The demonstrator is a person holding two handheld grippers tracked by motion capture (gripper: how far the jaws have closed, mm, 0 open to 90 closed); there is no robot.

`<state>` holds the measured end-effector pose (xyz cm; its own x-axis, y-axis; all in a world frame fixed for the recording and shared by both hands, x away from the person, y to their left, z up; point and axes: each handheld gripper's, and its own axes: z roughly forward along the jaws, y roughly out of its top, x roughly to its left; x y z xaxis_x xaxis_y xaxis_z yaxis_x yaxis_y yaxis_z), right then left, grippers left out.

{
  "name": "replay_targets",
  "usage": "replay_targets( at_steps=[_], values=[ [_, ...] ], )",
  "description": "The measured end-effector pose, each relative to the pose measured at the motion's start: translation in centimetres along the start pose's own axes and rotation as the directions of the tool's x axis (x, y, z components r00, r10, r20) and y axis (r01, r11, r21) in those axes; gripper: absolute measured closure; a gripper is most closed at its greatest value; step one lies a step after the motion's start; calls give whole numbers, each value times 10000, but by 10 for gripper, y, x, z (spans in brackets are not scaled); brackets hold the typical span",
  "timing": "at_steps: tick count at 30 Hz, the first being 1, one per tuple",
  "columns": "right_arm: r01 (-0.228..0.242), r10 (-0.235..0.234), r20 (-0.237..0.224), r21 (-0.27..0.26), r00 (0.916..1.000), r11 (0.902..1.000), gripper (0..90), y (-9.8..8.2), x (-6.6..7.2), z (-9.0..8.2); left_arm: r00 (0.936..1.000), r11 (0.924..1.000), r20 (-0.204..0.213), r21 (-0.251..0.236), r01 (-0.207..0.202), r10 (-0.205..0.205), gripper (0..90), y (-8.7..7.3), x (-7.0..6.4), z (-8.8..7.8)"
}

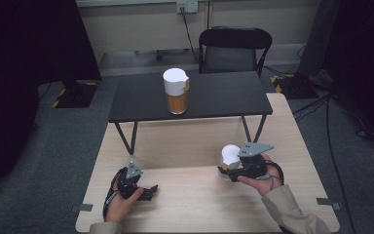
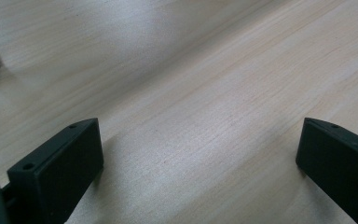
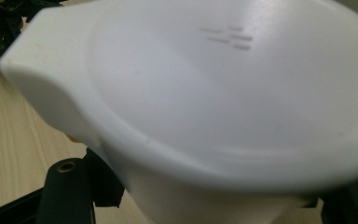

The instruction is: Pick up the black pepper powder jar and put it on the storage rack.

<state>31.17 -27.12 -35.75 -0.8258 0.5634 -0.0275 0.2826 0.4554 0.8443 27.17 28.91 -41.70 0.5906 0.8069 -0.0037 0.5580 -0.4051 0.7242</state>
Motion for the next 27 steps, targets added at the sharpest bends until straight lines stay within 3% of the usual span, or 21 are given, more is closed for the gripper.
replay_targets(
  at_steps=[10,27],
  values=[
    [-81,80,-173,-32,9998,10000,305,12,0,15,10000,10000,1,-1,-1,1,0,0,0,0],
    [260,-259,-222,22,9994,9997,305,35,4,29,10000,10000,0,2,-5,5,0,0,0,0]
  ],
)
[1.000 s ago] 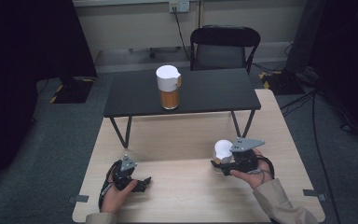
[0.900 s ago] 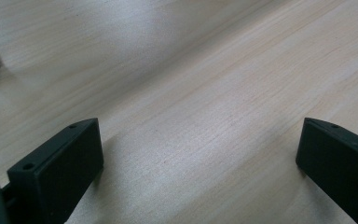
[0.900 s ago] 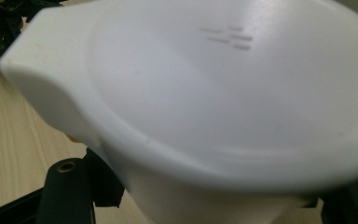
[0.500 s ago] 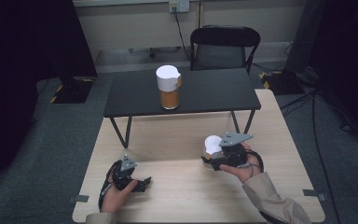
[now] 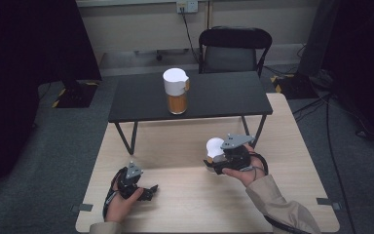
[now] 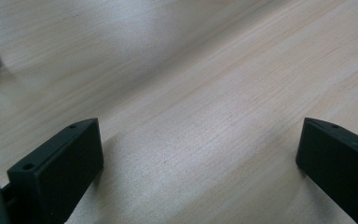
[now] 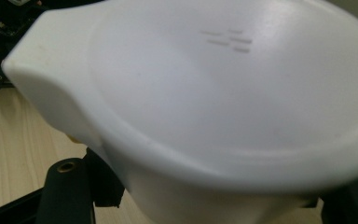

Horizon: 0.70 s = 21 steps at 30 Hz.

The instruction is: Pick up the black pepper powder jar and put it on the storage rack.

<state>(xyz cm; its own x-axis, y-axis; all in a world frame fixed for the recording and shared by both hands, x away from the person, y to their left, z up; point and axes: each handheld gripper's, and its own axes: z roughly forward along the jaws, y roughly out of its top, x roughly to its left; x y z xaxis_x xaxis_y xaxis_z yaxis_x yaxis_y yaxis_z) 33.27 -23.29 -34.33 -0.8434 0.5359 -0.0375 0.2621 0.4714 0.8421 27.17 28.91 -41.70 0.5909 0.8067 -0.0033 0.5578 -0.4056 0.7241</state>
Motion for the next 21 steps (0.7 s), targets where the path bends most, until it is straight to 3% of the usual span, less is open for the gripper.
replay_targets(
  at_steps=[21],
  values=[
    [256,-256,-253,-10,9994,9997,305,38,-5,-1,10000,10000,0,1,4,-4,0,0,0,0]
  ],
)
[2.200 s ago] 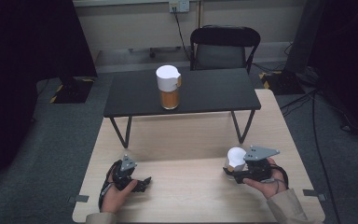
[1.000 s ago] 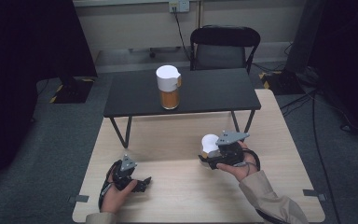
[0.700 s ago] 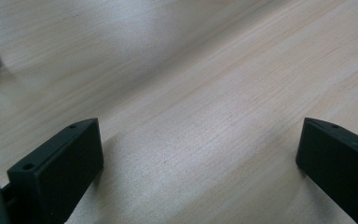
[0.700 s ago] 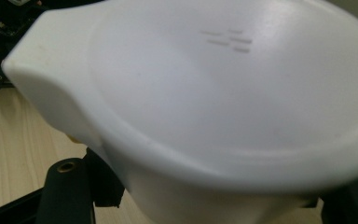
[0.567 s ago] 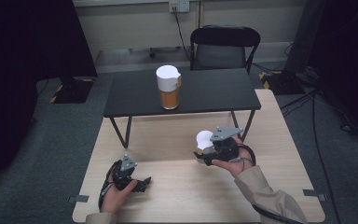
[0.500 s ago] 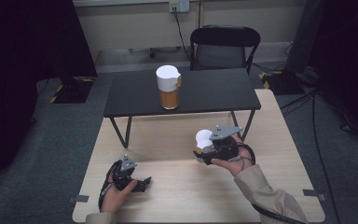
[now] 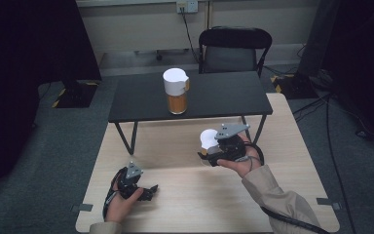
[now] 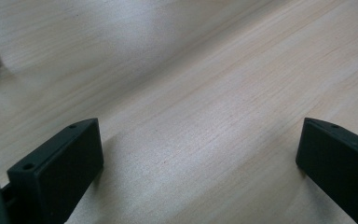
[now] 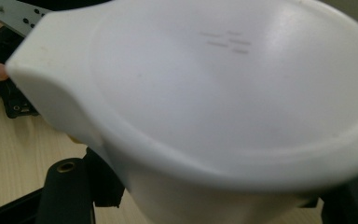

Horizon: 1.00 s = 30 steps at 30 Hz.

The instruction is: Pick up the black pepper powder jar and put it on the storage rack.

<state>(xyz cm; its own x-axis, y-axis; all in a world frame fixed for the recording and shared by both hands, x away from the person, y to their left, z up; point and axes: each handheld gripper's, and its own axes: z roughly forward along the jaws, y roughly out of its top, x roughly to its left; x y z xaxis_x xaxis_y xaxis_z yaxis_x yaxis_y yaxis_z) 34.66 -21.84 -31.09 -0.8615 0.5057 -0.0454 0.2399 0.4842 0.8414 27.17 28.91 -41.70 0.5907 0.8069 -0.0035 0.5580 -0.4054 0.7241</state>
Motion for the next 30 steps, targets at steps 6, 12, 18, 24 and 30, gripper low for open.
replay_targets(
  at_steps=[6,12,18,24,30],
  values=[
    [2,-2,-49,-79,10000,10000,305,11,-2,-1,10000,10000,0,0,-2,2,0,0,0,0],
    [27,-28,-125,-102,9999,9999,305,23,-4,-4,10000,10000,-2,-2,0,0,0,0,0,0],
    [114,-115,-120,-76,9999,9999,305,36,-6,-9,10000,10000,0,0,-1,1,0,0,0,0],
    [183,-184,-82,-131,9998,9997,305,46,-8,-14,10000,10000,0,-4,1,-1,0,0,0,0],
    [190,-191,-40,-229,9998,9996,305,55,-10,-18,10000,10000,0,-1,-2,2,0,0,0,0]
  ],
)
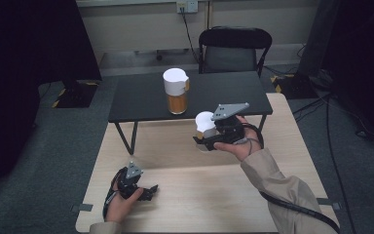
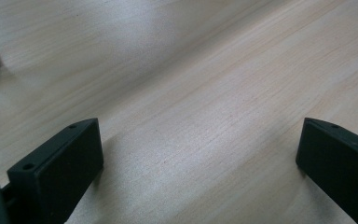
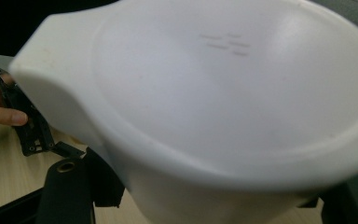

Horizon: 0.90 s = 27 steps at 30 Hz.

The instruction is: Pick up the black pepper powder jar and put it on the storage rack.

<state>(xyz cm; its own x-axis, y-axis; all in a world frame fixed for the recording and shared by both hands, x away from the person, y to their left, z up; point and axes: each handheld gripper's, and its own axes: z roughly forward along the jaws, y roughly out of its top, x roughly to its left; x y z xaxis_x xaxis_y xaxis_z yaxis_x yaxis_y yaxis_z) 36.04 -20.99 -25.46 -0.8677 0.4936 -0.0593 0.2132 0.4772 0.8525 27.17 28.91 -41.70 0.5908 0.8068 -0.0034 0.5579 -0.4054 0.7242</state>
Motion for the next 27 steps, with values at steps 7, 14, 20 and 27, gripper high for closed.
replay_targets(
  at_steps=[7,14,20,27],
  values=[
    [-39,40,91,-98,10000,9999,305,12,-3,-6,10000,10000,-1,-1,2,-2,0,0,0,0],
    [34,-32,156,-122,9999,9999,305,28,-4,-14,10000,10000,1,0,2,-2,0,0,0,0],
    [7,-3,172,-261,9999,9997,305,37,-7,-18,10000,10000,-1,-2,1,-1,0,0,0,0],
    [40,-32,317,-250,9995,9997,305,48,-9,-21,10000,10000,7,0,6,-6,0,0,0,0]
  ],
)
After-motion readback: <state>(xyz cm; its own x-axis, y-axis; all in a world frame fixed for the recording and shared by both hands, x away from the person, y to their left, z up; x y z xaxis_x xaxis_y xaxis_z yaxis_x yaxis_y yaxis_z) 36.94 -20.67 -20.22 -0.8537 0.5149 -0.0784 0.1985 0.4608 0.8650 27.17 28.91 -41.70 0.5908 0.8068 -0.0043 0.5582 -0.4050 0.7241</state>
